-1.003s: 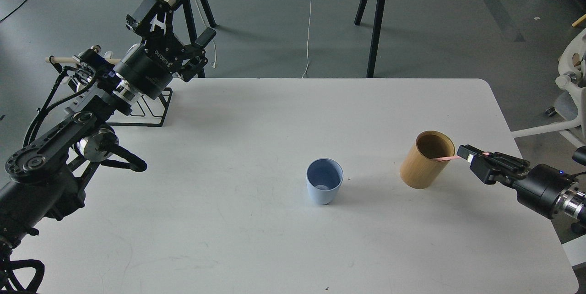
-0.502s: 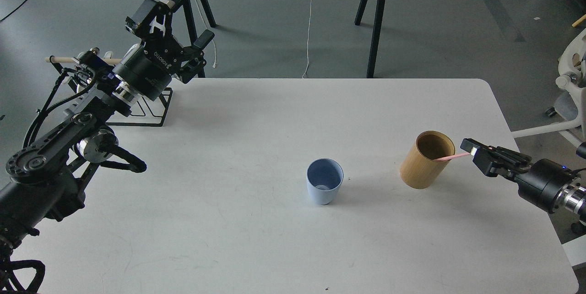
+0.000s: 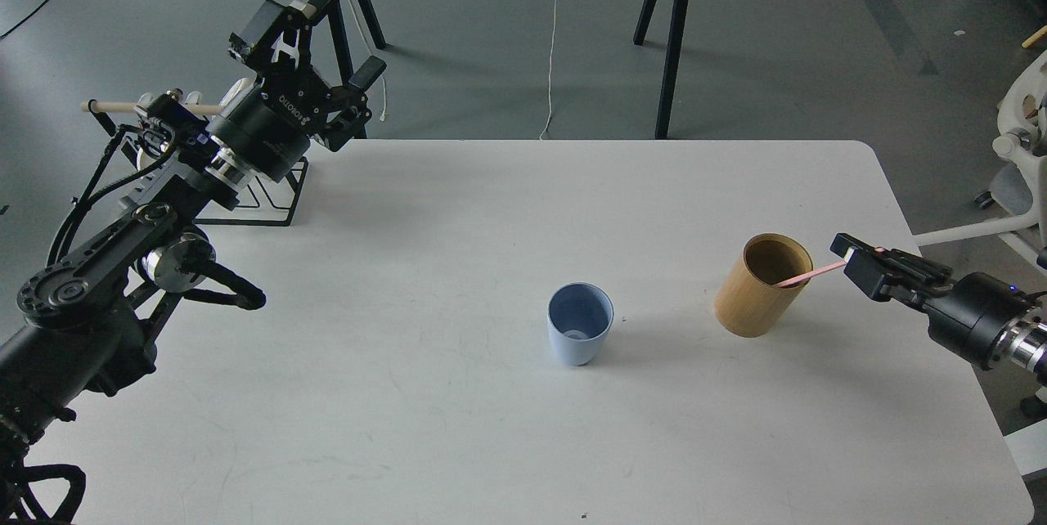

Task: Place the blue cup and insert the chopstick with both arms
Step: 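Grasp the pink chopstick with the right gripper, then pull the pink chopstick up out of the tan cup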

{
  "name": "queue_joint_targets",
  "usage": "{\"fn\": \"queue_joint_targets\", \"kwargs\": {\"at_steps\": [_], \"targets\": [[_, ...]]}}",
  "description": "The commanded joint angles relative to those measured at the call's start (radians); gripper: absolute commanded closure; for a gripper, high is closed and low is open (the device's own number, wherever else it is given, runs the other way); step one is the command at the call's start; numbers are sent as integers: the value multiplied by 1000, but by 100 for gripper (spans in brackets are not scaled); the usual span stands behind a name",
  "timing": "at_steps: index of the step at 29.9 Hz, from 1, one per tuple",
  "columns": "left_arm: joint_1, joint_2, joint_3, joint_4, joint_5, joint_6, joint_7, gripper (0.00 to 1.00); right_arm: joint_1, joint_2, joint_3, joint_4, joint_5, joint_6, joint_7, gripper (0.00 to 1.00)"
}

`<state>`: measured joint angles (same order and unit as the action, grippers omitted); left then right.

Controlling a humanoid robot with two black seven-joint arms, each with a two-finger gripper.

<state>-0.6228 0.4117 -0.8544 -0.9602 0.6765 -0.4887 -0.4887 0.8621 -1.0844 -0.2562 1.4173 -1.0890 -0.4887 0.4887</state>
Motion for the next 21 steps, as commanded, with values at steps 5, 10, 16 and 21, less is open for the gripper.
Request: {"fn": "queue_joint_targets", "kwargs": {"at_steps": [5, 10, 16, 21], "targets": [[6, -2, 0, 0, 0, 0, 0, 2, 5, -20, 29, 3, 3, 0, 0, 97], [8, -10, 0, 1, 0, 0, 0, 2, 5, -58, 54, 14, 9, 0, 0, 97], [8, -13, 1, 2, 0, 0, 0, 2, 5, -111, 71, 37, 11, 0, 0, 98], [8, -14, 1, 2, 0, 0, 0, 2, 5, -152, 92, 100, 11, 0, 0, 99]]}}
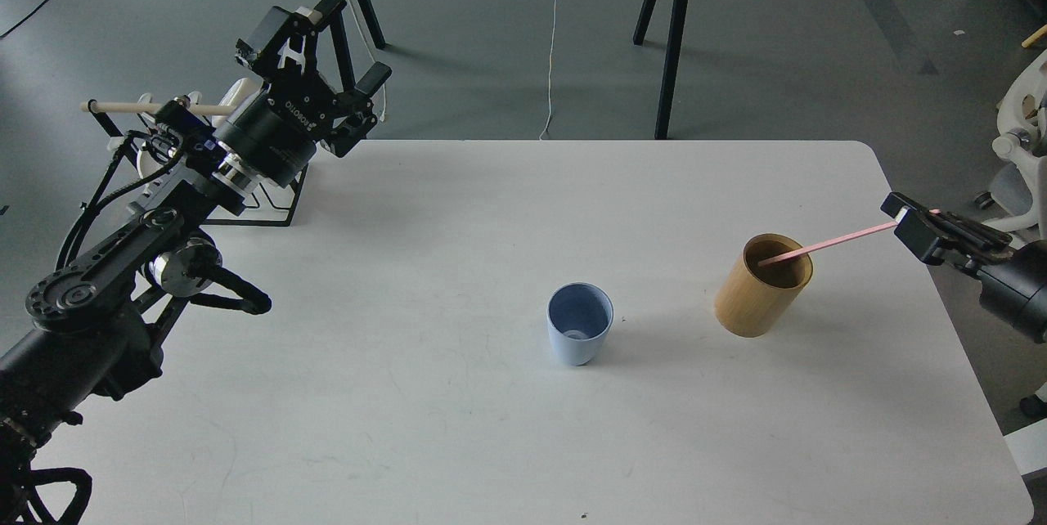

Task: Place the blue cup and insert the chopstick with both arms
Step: 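Pull the pink chopstick up out of the tan cup, then swing the held chopstick over the blue cup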

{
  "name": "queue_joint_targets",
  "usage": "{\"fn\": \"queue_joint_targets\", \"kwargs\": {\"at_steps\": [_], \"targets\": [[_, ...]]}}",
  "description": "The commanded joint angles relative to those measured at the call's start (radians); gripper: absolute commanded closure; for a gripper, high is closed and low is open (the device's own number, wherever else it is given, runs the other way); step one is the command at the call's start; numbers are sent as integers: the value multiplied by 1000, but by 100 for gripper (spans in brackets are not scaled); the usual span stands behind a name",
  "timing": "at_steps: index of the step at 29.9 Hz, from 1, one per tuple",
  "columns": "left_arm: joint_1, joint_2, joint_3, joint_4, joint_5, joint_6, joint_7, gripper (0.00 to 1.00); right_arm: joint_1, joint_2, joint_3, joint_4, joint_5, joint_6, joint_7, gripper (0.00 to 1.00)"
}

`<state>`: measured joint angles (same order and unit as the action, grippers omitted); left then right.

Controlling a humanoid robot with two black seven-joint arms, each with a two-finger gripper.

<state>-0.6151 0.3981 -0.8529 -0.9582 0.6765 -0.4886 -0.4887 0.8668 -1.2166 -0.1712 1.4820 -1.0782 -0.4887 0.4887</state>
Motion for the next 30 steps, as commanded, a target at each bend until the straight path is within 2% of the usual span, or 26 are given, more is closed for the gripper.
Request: {"fn": "queue_joint_targets", "kwargs": {"at_steps": [1, 14, 19, 21, 23, 30], "targets": [[0, -1, 0, -1, 0, 0, 0, 2, 1, -26, 7, 46, 0, 0, 0, 99], [0, -1, 0, -1, 0, 0, 0, 2, 5, -233, 70, 244, 1, 0, 0, 99], [2, -1, 0, 1, 0, 0, 0, 2, 18, -230, 133, 250, 3, 0, 0, 99], [3, -1, 0, 4, 0, 0, 0, 2, 23, -163, 148, 244, 30, 0, 0, 99], [11, -1, 0, 7, 0, 0, 0, 2, 24, -22, 145, 224, 61, 0, 0, 99], [21, -10, 0, 15, 2, 0, 0, 2, 63, 337, 128, 28, 70, 0, 0, 99]]}}
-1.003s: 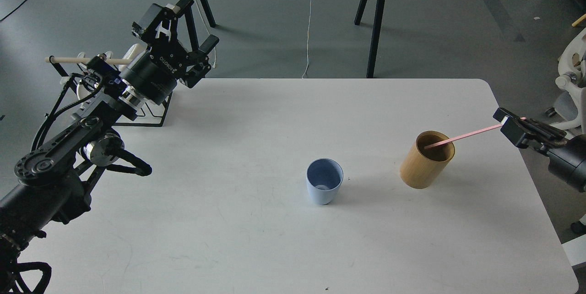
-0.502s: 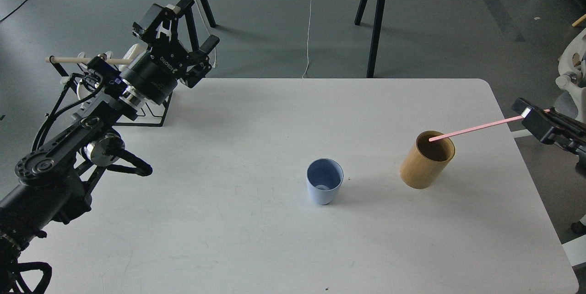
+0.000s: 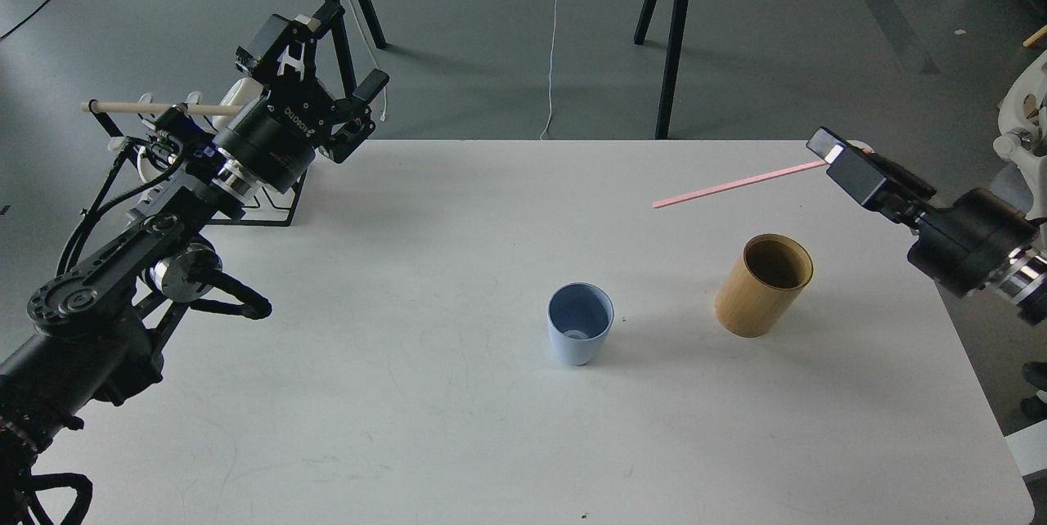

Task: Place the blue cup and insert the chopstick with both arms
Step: 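Swing the held chopstick over the blue cup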

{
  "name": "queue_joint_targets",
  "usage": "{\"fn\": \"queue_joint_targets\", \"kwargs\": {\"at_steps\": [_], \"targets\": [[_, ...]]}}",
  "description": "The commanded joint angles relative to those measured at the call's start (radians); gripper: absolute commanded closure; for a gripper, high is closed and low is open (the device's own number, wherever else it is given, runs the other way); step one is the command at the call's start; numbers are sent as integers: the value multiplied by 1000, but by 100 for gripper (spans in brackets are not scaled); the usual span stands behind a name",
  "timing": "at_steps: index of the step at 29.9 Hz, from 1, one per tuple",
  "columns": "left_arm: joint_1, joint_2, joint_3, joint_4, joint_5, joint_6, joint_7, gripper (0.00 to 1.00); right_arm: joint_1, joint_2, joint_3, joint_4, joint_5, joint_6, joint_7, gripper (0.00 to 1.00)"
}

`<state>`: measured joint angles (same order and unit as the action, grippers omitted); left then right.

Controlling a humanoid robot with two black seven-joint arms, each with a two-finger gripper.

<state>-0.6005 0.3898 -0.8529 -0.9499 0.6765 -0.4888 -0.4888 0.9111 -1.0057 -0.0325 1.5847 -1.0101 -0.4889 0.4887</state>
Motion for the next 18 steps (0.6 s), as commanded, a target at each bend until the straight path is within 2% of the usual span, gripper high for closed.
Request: {"fn": "queue_joint_targets", "kwargs": {"at_steps": [1, 5, 8, 18], "targets": [[8, 0, 0, 11, 2, 0, 0, 2, 31, 163, -20, -89, 4, 0, 0, 99], [21, 0, 0, 13, 2, 0, 0, 2, 116, 242, -122, -98, 22, 0, 0, 99], [31, 0, 0, 13, 0, 0, 0, 2, 175, 256, -191, -92, 28, 0, 0, 99], [42, -5, 0, 13, 2, 0, 0, 2, 295, 164, -293, -23, 18, 0, 0, 99]]}}
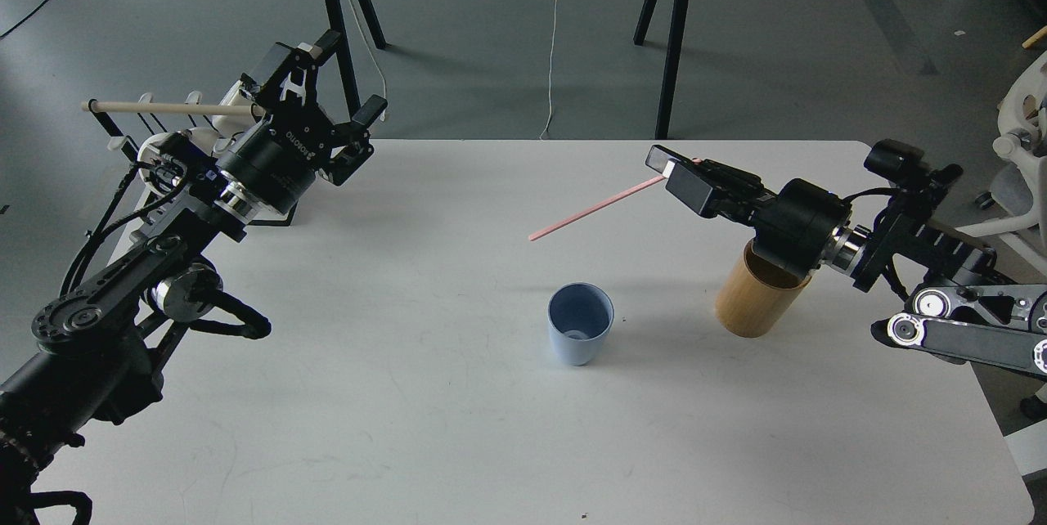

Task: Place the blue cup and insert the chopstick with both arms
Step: 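Swing the held chopstick over the blue cup, then lower the chopstick tip into the blue cup and open the right gripper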

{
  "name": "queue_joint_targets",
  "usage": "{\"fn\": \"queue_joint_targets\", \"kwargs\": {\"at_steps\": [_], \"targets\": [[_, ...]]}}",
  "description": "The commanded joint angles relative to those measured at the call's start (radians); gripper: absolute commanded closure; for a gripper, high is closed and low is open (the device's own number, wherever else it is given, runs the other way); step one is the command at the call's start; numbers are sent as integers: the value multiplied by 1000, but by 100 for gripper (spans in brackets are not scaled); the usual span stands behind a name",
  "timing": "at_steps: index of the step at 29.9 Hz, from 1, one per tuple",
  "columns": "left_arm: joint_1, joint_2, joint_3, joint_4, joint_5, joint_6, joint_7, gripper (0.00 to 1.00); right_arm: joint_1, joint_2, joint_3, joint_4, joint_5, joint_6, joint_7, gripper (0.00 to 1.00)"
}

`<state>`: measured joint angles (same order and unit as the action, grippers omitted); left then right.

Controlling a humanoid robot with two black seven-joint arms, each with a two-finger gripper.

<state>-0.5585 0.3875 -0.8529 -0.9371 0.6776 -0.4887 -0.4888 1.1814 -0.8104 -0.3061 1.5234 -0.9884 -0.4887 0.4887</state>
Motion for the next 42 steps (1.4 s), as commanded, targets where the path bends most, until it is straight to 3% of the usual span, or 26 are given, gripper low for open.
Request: {"fn": "queue_joint_targets", "kwargs": {"at_steps": [1, 12, 24, 42], "targets": [[0, -2, 0, 0, 0, 0, 0, 2, 33, -47, -22, 58, -4, 0, 0, 99], [0, -6, 2, 1, 0, 0, 0, 2, 60, -211, -65, 133, -121, 0, 0, 99], [0, -19, 2, 15, 0, 0, 0, 2, 63, -201, -110, 162, -141, 0, 0, 99], [2, -30, 2, 26, 0, 0, 0, 2, 47, -90, -169, 129, -130, 0, 0, 98]]}}
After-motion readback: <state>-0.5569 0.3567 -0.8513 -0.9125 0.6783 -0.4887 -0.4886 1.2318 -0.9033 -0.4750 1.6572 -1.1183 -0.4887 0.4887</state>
